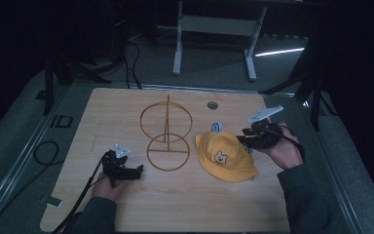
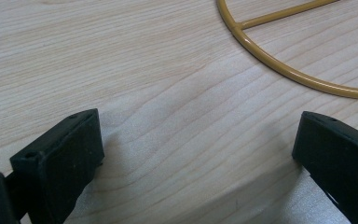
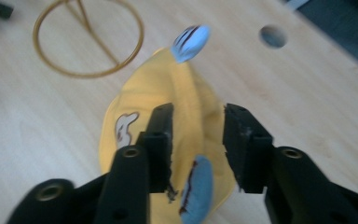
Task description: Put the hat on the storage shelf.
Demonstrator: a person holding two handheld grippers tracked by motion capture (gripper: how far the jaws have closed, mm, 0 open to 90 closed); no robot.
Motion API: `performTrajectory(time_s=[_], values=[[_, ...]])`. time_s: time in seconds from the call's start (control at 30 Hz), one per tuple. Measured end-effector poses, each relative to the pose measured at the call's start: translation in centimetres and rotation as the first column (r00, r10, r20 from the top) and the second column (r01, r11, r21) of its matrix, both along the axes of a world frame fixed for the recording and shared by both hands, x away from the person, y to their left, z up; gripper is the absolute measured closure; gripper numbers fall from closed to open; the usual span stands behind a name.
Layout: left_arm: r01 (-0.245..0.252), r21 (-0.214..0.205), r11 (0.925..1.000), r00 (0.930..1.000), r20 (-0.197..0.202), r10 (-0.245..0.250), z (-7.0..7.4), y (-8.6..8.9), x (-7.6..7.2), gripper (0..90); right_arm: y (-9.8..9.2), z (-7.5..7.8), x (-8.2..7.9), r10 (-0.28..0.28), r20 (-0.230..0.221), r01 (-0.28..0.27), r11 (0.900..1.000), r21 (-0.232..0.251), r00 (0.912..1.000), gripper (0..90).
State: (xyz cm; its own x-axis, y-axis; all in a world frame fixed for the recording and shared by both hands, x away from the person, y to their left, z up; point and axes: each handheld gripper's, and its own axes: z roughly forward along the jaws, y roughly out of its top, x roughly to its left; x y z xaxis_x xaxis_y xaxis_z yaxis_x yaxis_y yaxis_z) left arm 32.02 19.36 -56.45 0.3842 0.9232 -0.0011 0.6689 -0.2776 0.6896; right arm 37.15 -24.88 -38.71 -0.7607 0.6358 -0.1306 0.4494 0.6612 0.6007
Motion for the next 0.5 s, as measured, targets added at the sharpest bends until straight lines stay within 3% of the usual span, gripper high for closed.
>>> performTrajectory(time_s=[0.3, 0.5], values=[[0.0, 0.001, 1.0, 1.0, 0.001, 0.0, 0.0, 0.0, 0.0, 1.9, 2.2, -0.7, 2.0, 0.028, -0.085, -0.037, 0.9938, -0.104, 0.9959, 54.6], [-0.001, 0.0, 1.0, 1.0, 0.002, 0.001, 0.0, 0.0, 0.0, 1.9, 2.9, -1.2, 3.3, 0.017, -0.134, -0.035, 0.9903, -0.134, 0.9909, 51.3]])
